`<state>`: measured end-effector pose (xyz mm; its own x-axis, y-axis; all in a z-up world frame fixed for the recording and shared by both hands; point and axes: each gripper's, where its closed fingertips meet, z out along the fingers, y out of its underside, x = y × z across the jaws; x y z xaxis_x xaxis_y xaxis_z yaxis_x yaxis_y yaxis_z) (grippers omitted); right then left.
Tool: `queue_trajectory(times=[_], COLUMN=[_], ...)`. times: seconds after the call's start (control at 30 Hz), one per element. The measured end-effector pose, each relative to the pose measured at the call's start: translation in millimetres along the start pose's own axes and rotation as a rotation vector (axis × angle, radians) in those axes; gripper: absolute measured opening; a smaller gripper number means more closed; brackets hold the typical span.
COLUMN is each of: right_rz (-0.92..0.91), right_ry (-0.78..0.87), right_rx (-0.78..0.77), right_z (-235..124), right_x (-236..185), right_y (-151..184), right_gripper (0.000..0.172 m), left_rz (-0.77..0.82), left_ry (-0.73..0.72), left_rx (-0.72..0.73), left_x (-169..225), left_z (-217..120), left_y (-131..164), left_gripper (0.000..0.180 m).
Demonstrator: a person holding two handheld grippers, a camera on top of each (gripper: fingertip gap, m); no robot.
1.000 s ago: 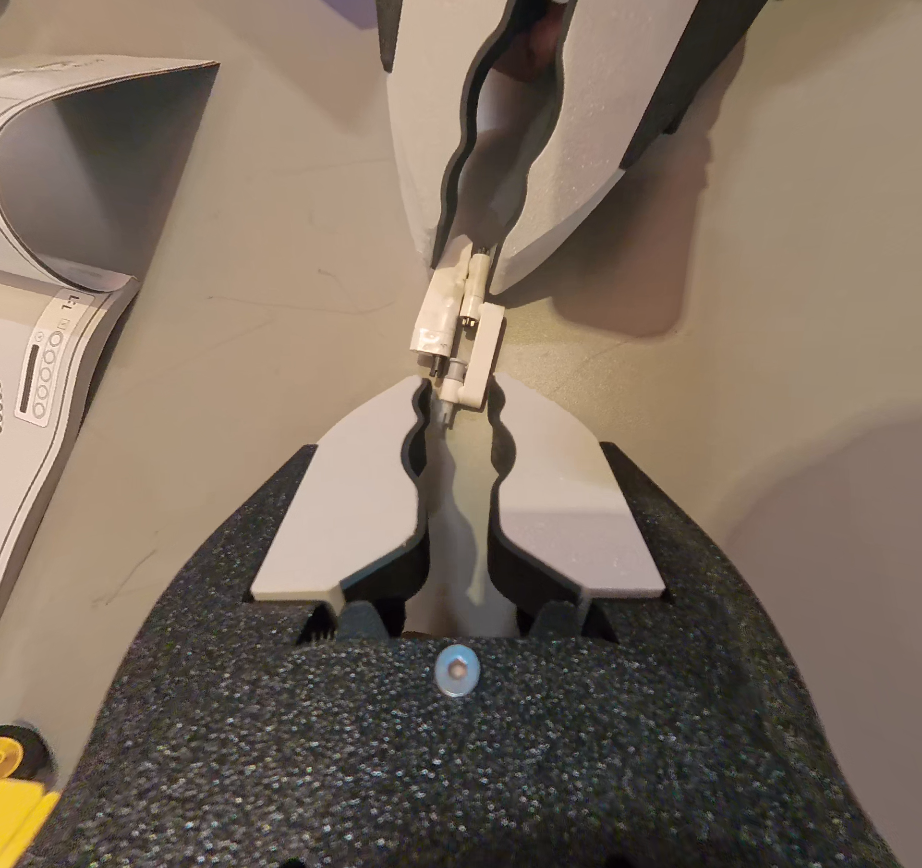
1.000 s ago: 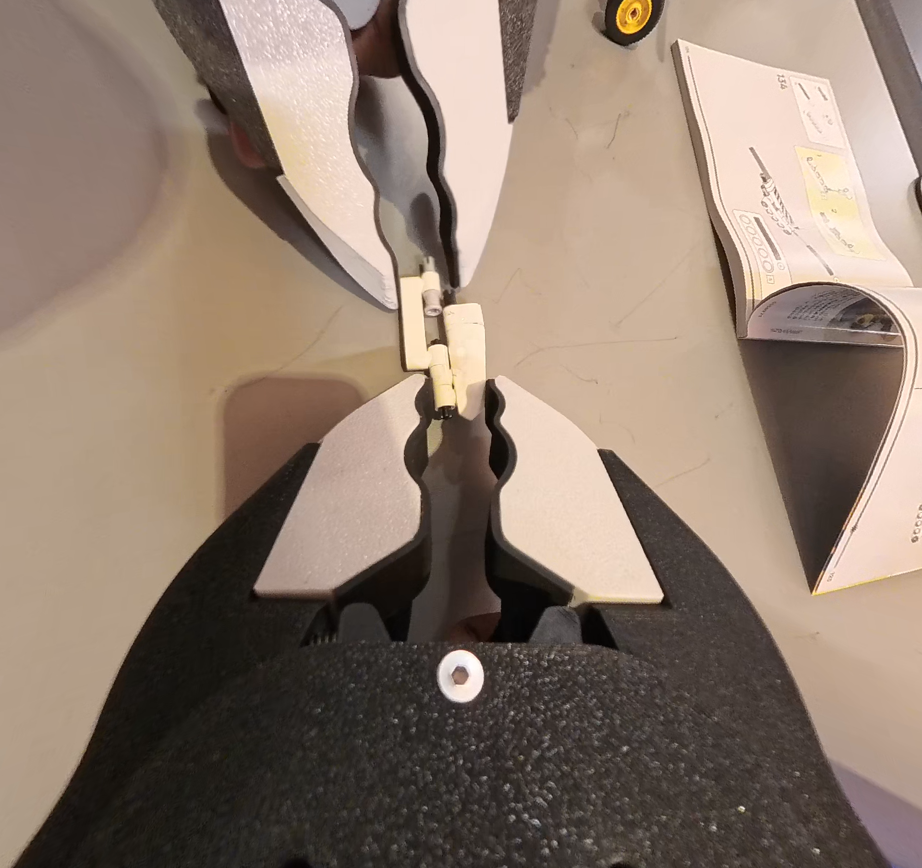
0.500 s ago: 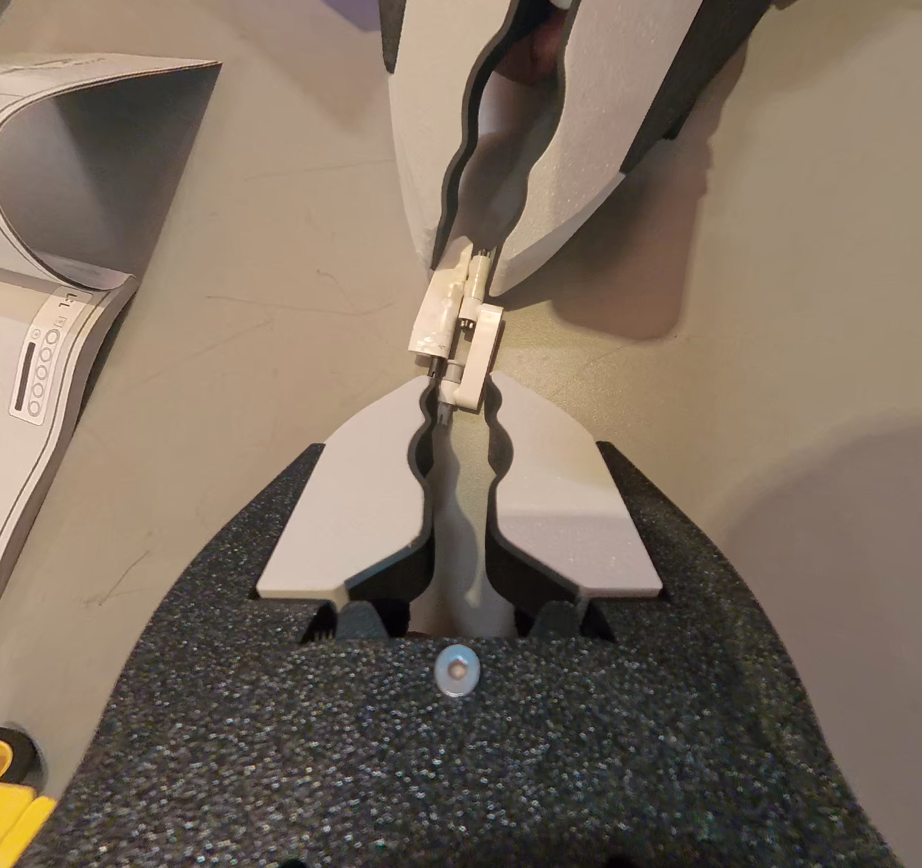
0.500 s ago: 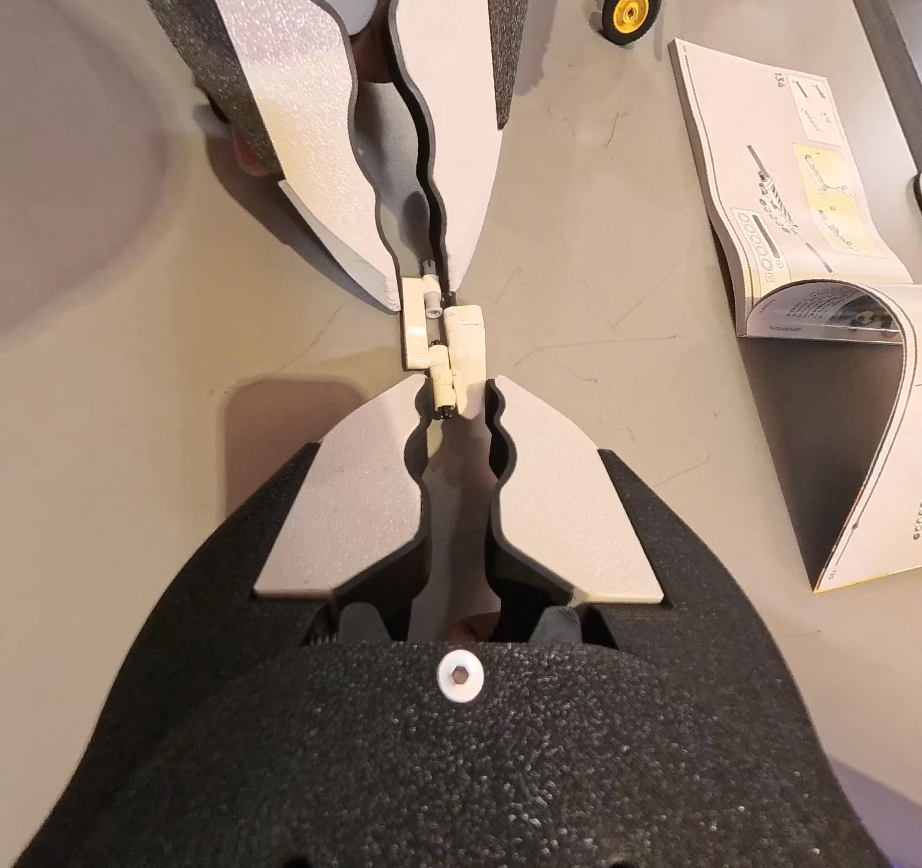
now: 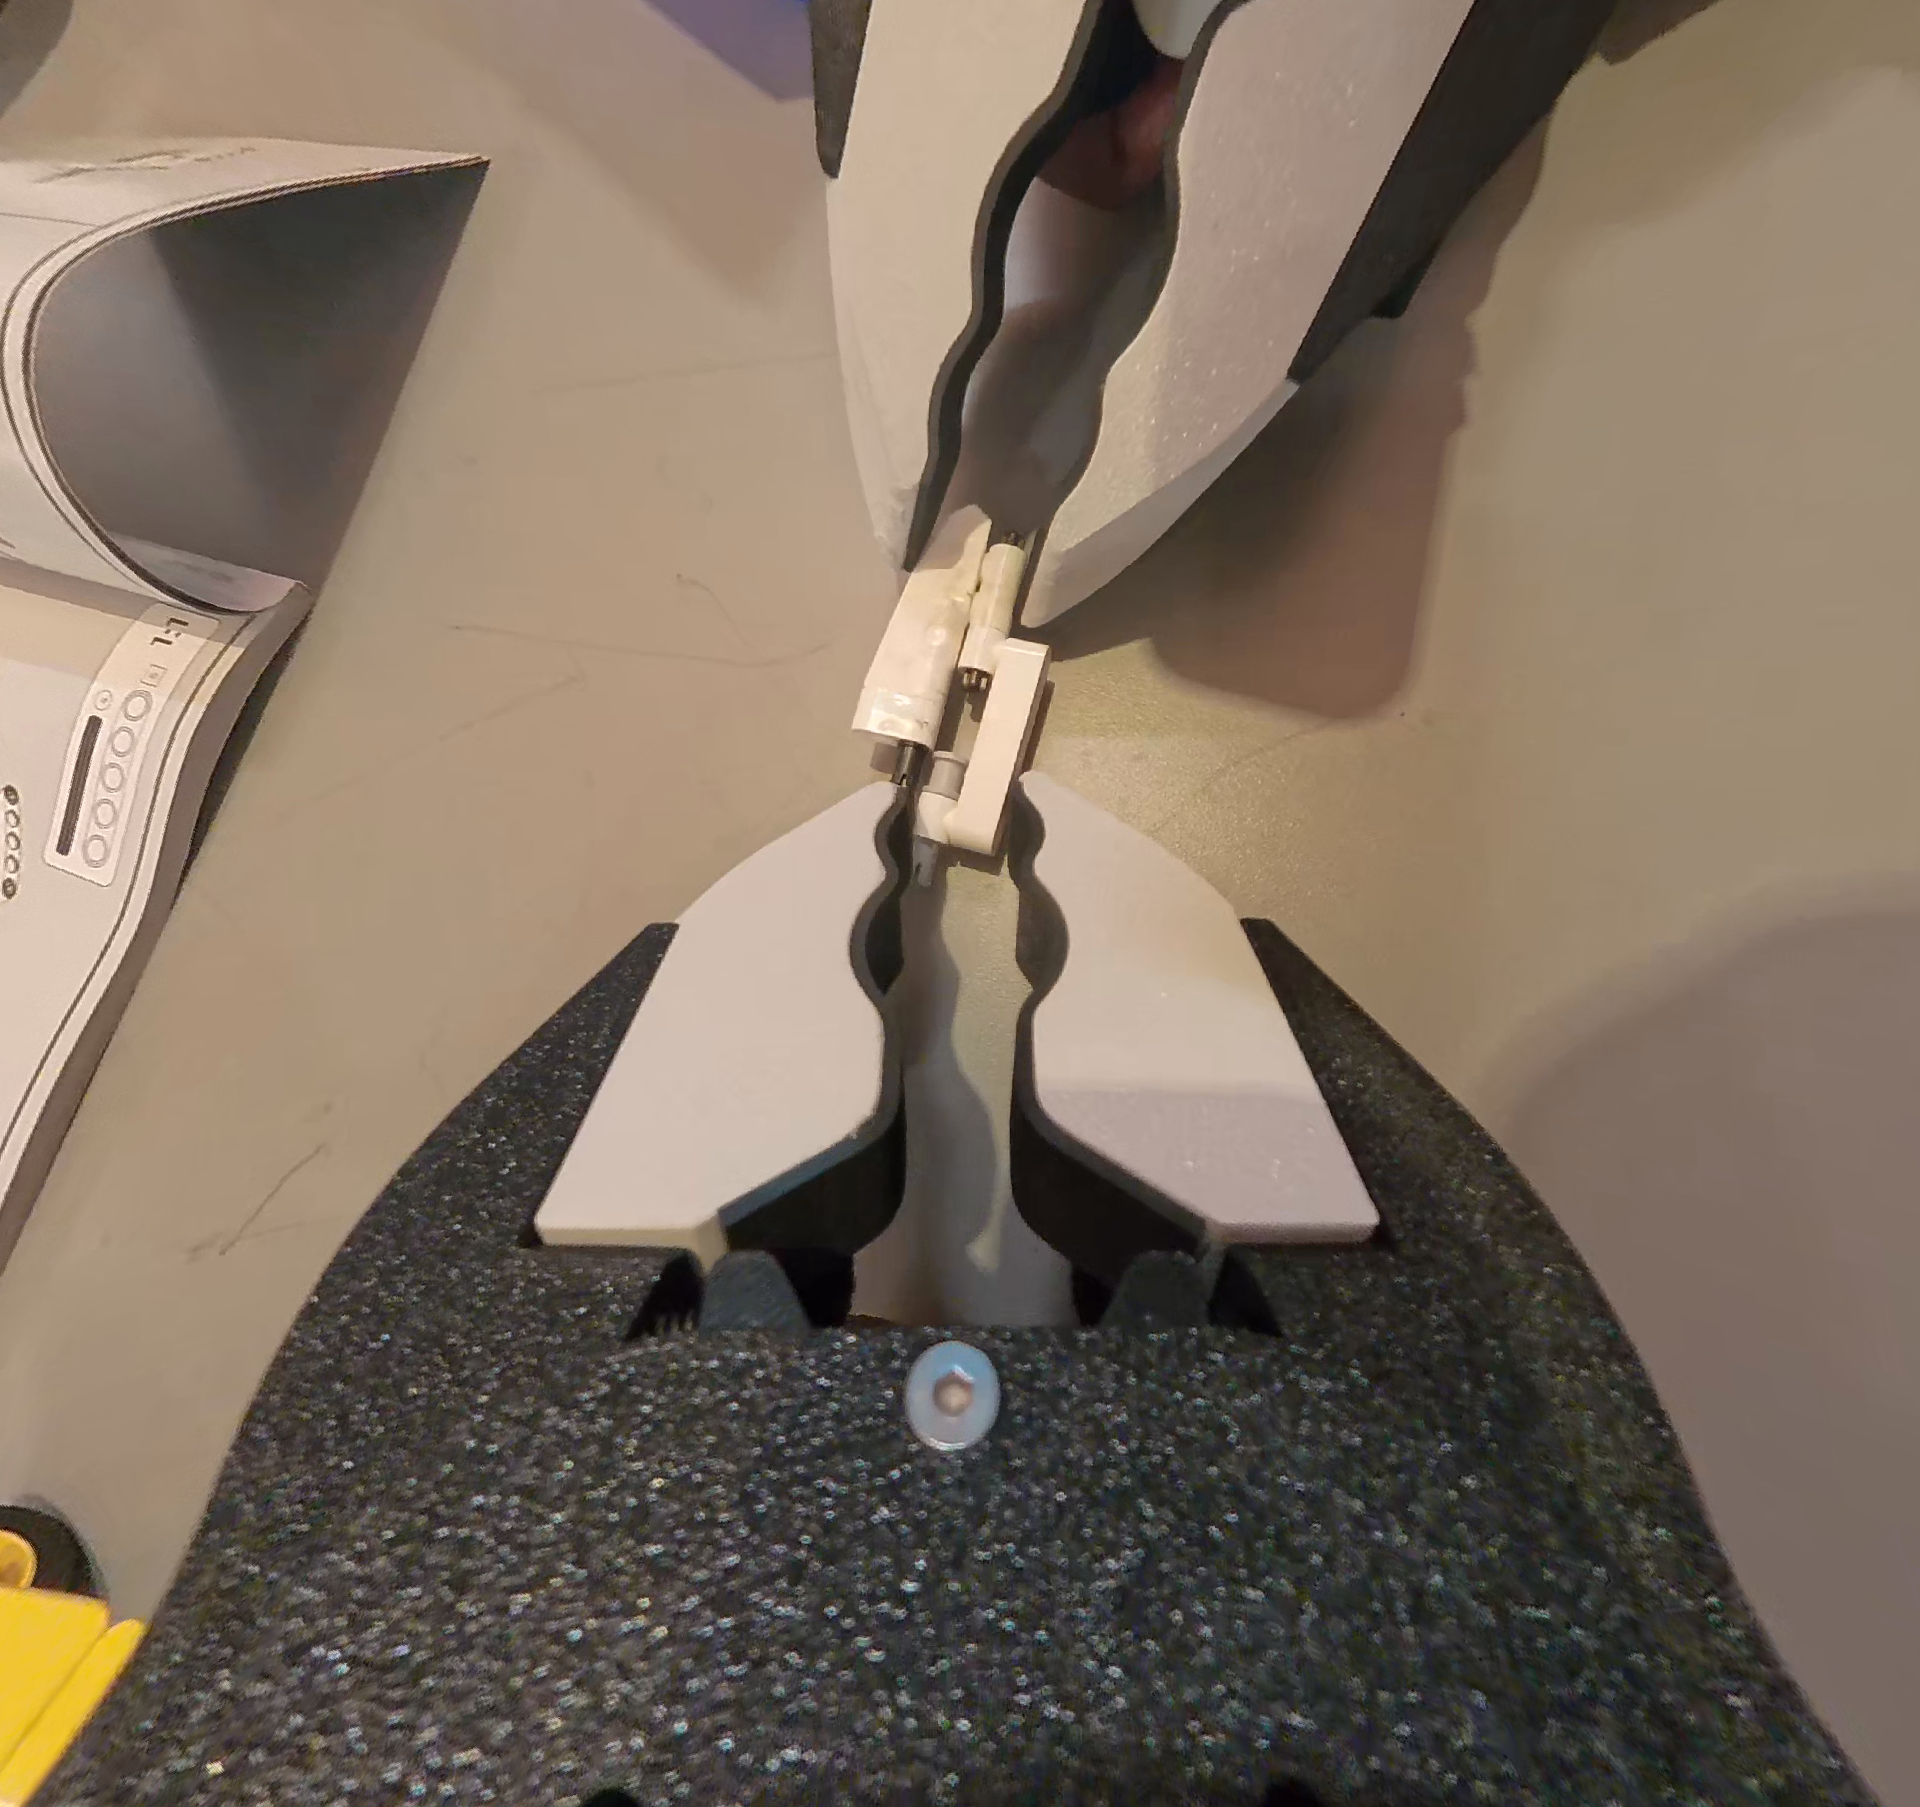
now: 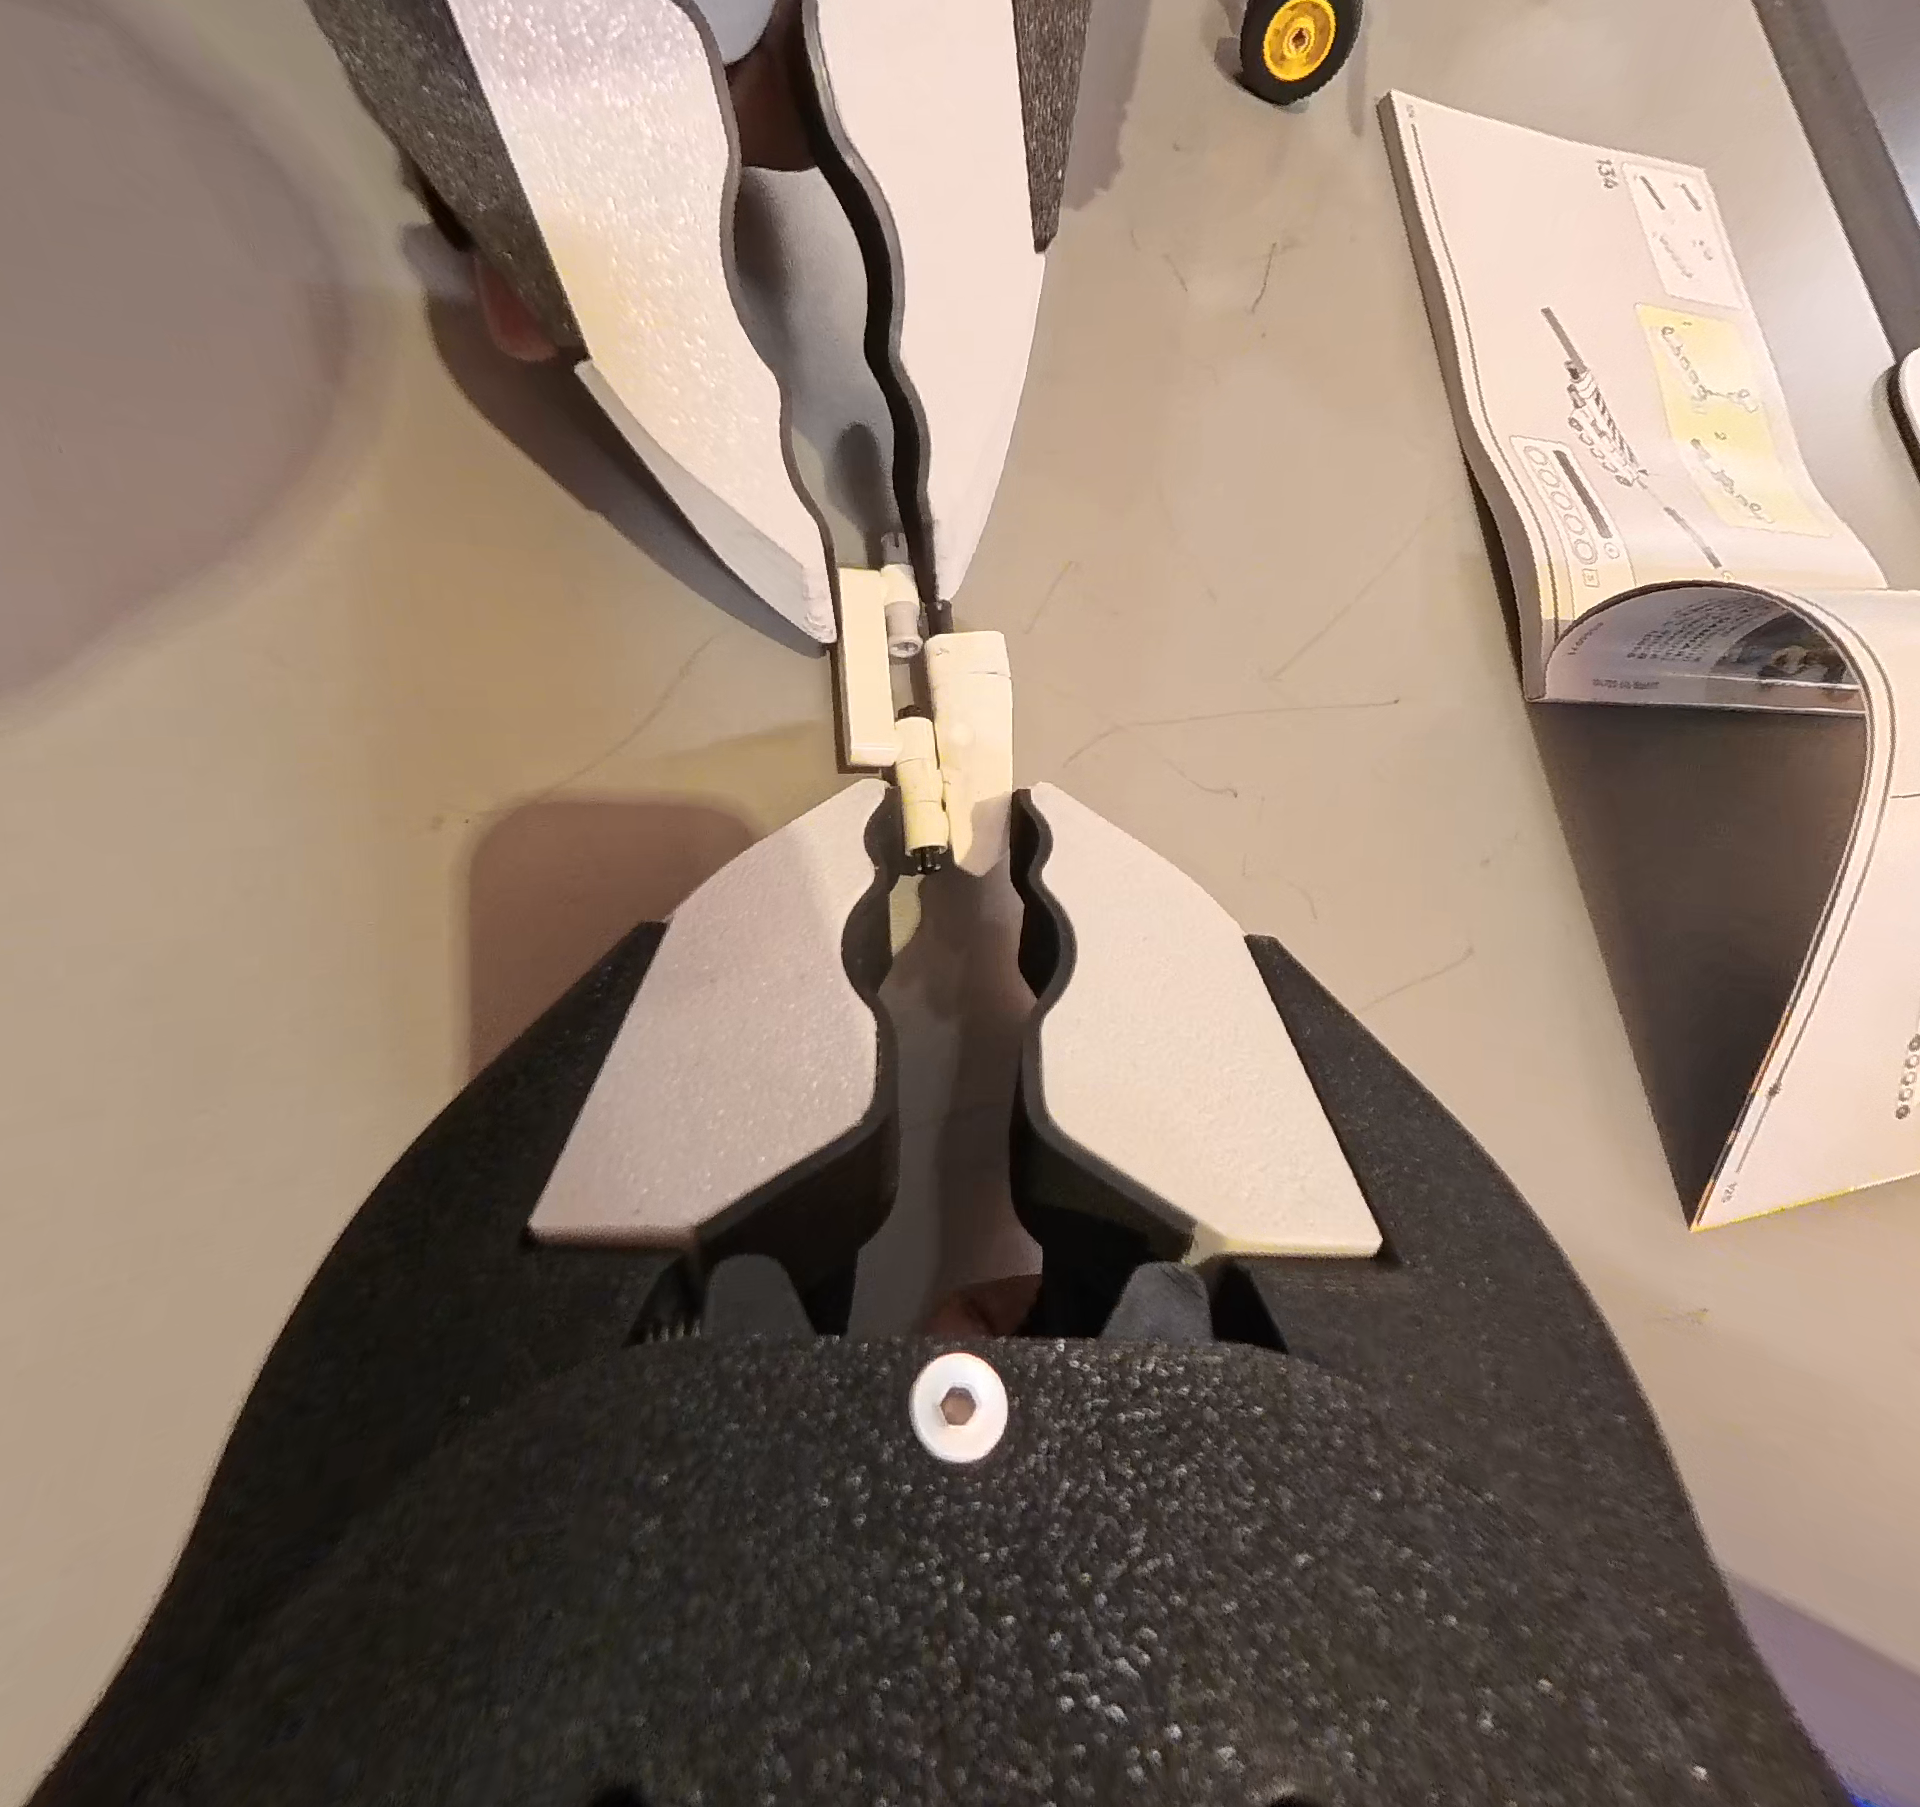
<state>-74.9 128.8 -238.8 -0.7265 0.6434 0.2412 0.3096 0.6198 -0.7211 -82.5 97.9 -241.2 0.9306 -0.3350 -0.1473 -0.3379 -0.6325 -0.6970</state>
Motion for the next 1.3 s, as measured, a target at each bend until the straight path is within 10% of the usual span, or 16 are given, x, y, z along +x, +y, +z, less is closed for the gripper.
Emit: queue_trajectory(times=[1.3], right_rz=[-0.014], right_ry=[0.009], right_rx=[0.025], right_z=[-3.0], right_x=[0.5], right_y=[-1.8], right_gripper=[0.020], left_rz=[-0.004], left_ry=[0.021], left_rx=[-0.027], left_x=[-1.1], left_z=[-2.3], left_y=[5.0], left_gripper=[0.017])
